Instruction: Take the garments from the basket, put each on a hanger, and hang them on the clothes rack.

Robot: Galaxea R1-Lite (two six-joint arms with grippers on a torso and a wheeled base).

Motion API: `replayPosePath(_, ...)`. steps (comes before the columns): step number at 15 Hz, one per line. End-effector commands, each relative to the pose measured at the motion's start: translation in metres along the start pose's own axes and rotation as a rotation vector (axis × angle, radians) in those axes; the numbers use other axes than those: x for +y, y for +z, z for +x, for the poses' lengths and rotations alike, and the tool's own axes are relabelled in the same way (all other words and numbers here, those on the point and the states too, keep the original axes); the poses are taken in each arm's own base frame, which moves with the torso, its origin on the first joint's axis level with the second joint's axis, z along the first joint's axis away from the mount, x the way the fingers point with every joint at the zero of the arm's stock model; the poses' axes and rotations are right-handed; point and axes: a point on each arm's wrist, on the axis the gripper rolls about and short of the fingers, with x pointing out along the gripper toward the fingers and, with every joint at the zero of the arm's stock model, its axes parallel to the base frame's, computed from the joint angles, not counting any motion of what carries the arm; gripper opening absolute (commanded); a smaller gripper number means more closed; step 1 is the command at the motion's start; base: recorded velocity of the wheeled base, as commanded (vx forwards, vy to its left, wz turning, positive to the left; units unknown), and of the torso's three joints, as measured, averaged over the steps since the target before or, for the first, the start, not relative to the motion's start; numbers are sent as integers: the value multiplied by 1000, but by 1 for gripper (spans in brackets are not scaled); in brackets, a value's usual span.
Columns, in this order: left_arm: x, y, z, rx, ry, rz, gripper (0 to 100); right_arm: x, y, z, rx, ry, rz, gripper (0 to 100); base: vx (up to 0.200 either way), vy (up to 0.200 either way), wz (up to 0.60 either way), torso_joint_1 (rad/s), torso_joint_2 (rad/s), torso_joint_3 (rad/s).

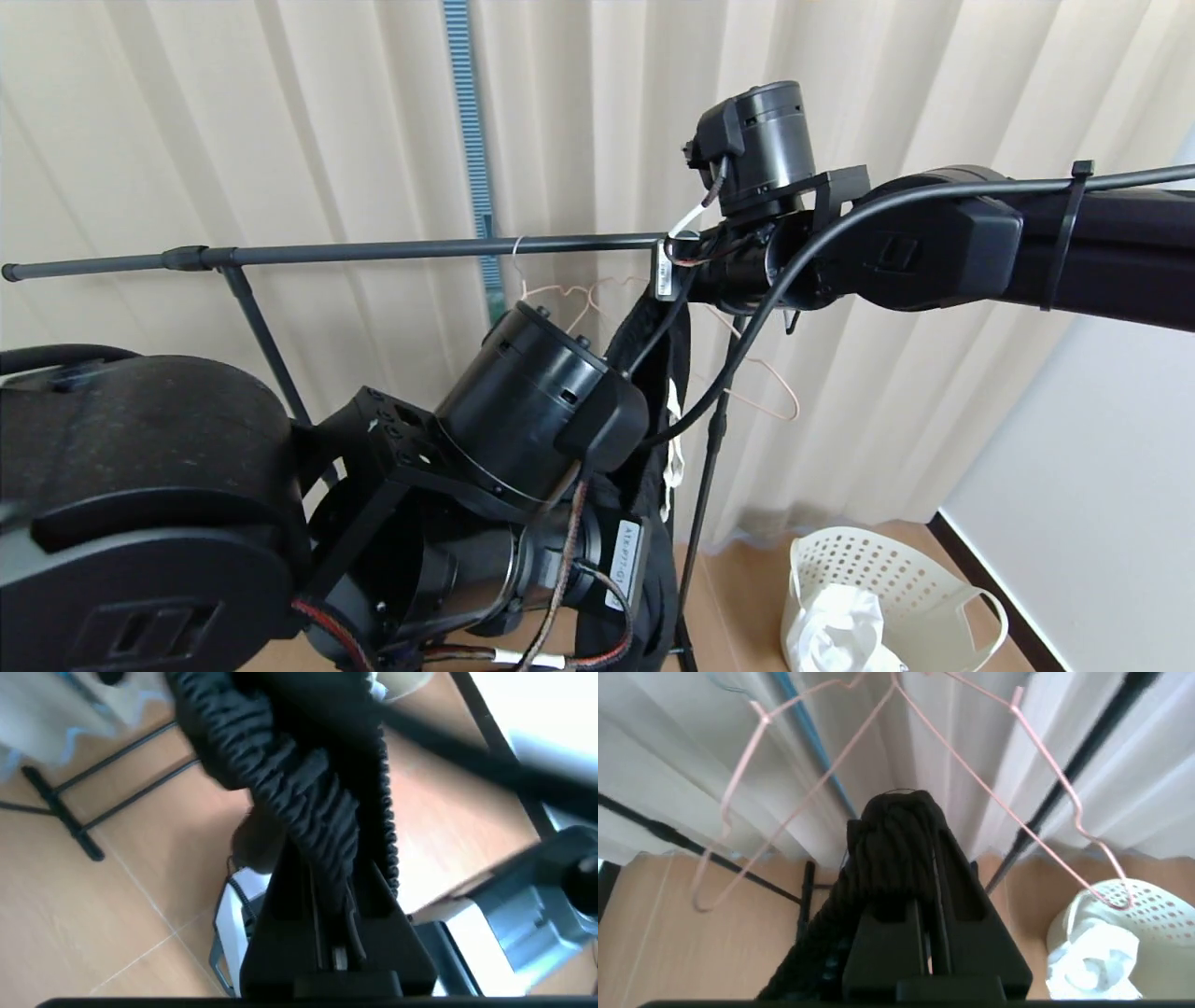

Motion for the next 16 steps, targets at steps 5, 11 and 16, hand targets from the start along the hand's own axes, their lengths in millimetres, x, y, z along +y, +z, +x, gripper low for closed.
replayPosePath(5, 46, 44, 15, -120, 132, -147, 0, -53, -33, -47, 106, -159, -54, 0, 0, 0, 0, 0, 0, 0)
replayPosePath(11, 58, 89, 52, -196, 201, -176, 0, -81, -66, -49, 220, -246, -111, 0, 0, 0, 0, 0, 0, 0)
replayPosePath(16, 48, 117, 44, -292, 170, -141, 0, -89, -76, -55, 263, -245, -229, 100, 0, 0, 0, 0, 0, 0)
